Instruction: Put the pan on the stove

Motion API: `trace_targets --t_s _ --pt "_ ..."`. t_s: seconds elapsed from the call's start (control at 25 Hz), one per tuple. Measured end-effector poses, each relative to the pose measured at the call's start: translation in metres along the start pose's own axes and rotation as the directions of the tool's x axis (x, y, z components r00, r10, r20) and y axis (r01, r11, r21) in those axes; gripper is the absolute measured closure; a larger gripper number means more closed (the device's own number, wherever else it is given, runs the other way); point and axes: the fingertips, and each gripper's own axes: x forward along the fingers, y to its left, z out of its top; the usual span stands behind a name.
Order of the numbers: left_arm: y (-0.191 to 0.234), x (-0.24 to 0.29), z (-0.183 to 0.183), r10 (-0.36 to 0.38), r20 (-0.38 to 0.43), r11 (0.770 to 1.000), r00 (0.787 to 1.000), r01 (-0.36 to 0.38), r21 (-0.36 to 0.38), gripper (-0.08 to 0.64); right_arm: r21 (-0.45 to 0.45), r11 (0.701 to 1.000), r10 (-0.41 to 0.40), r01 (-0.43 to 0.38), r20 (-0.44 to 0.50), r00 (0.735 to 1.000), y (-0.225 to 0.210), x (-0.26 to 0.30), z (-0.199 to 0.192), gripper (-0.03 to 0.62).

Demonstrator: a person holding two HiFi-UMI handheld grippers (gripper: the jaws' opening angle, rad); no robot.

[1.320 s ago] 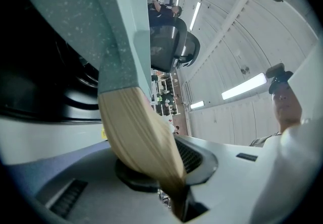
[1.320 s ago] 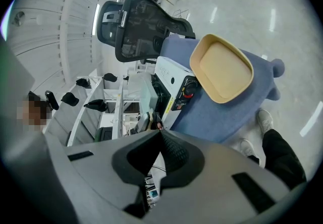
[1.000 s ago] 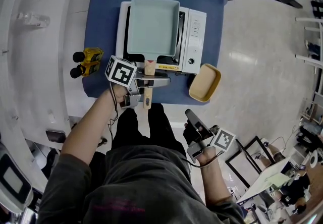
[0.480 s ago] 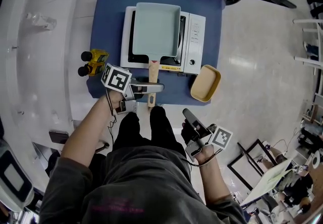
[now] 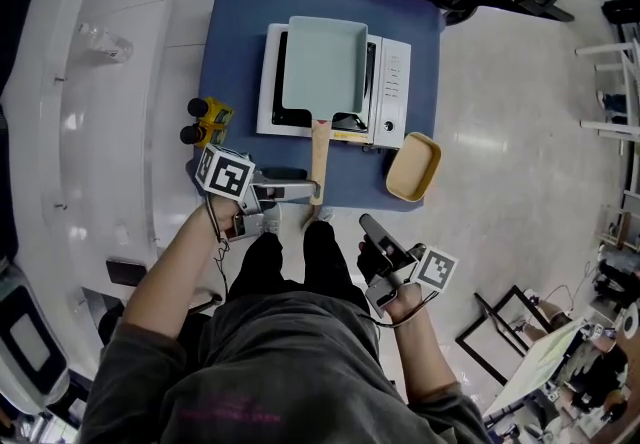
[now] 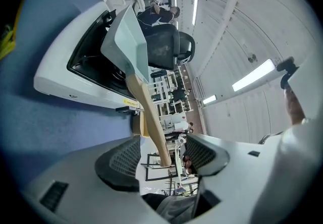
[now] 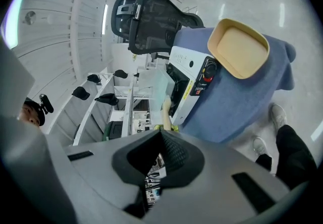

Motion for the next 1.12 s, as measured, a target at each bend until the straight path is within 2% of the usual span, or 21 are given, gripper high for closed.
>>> trace_targets --t_s 0.48,0.64,0.72,0.92,1.12 --pt "-0.025 -0.057 -0.031 0.056 0.051 0.995 0.997 -0.059 0.076 0.282 -0.046 0.998 0.036 -0.035 0.023 0.999 0.03 0.006 -0.031 0.589" --pt "-0.043 -0.072 -0.032 0.072 0.083 0.986 0.994 -0.083 0.145 0.296 -0.073 0.996 0.056 -0.054 0.029 0.998 0.044 0.01 -0.035 0.589" --pt "-0.056 -0.079 -0.03 0.096 0.102 0.968 0.99 -0.117 0.221 0.343 -0.094 0.994 0.063 -0.059 0.031 0.998 0.051 0.011 -0.037 0.589" --pt "-0.1 -0.094 -0.019 0.119 0.188 0.901 0.975 -0.185 0.391 0.411 -0.153 0.985 0.087 -0.082 0.032 0.996 0.074 0.013 -0.041 0.589" --pt "-0.14 -0.111 -0.009 0.129 0.275 0.818 0.953 -0.259 0.513 0.453 -0.212 0.97 0.126 -0.117 0.029 0.992 0.101 0.017 -0.045 0.589"
